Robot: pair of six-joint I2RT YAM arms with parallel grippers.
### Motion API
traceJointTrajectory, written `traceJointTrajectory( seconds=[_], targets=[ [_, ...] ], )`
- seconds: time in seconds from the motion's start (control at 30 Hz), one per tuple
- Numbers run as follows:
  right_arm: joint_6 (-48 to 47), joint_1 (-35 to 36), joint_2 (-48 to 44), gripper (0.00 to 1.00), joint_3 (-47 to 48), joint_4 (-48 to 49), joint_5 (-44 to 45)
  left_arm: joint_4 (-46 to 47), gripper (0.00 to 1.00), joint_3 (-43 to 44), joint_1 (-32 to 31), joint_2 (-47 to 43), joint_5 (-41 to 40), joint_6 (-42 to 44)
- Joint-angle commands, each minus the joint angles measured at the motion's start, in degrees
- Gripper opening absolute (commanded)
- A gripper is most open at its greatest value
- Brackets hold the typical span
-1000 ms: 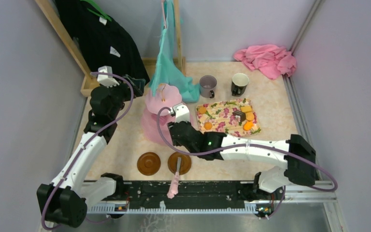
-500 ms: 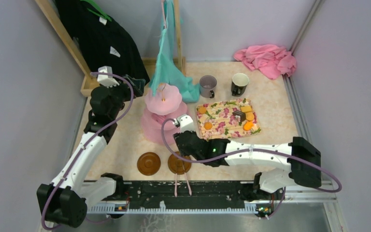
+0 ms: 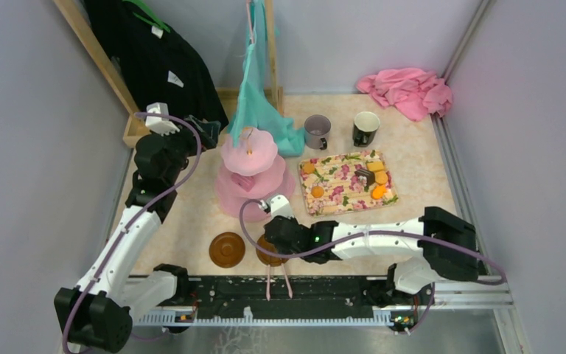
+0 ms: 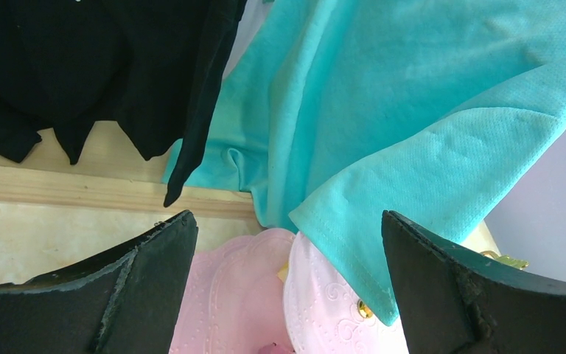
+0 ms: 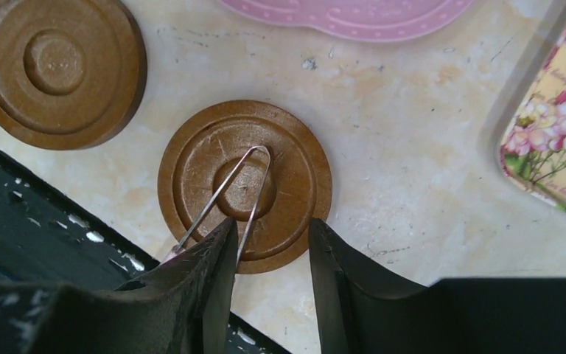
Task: Serve the afternoon tea
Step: Adjust the clamp at the center of the board.
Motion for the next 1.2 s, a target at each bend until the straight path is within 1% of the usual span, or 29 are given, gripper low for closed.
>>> traceJointTrajectory(
  seconds=[0.0, 0.57, 0.7, 0.83, 0.93, 1.03, 1.17],
  targets=[
    [2.2, 0.9, 2.0, 0.40, -0.4, 2.3, -1.7, 0.0, 0.99, -0.7, 0.2, -1.0, 0.0, -0.1],
    [2.2, 0.8, 9.1, 0.34, 0.2, 5.7, -3.8, 0.5, 0.99, -1.2, 0.2, -0.7, -0.2, 0.0],
    [1.9, 0.2, 10.2, 0.27, -0.1, 6.8, -4.8, 0.5, 0.99, -1.3, 0.2, -0.6, -0.3, 0.1],
    [1.6, -0.4, 10.5, 0.21, -0.1, 7.1, -5.2, 0.6, 0.99, -1.3, 0.2, -0.6, -0.5, 0.2],
    [1.4, -0.5, 10.5, 0.15, 0.0, 6.9, -5.4, 0.7, 0.99, -1.4, 0.2, -0.5, -0.4, 0.1],
    [1.3, -0.5, 10.0, 0.09, 0.1, 6.4, -5.3, 0.7, 0.99, -1.3, 0.2, -0.4, -0.5, 0.1],
    [1.4, -0.5, 8.2, 0.03, 0.0, 5.5, -4.2, 0.6, 0.99, -1.2, 0.2, -0.3, -0.5, 0.2]
  ],
)
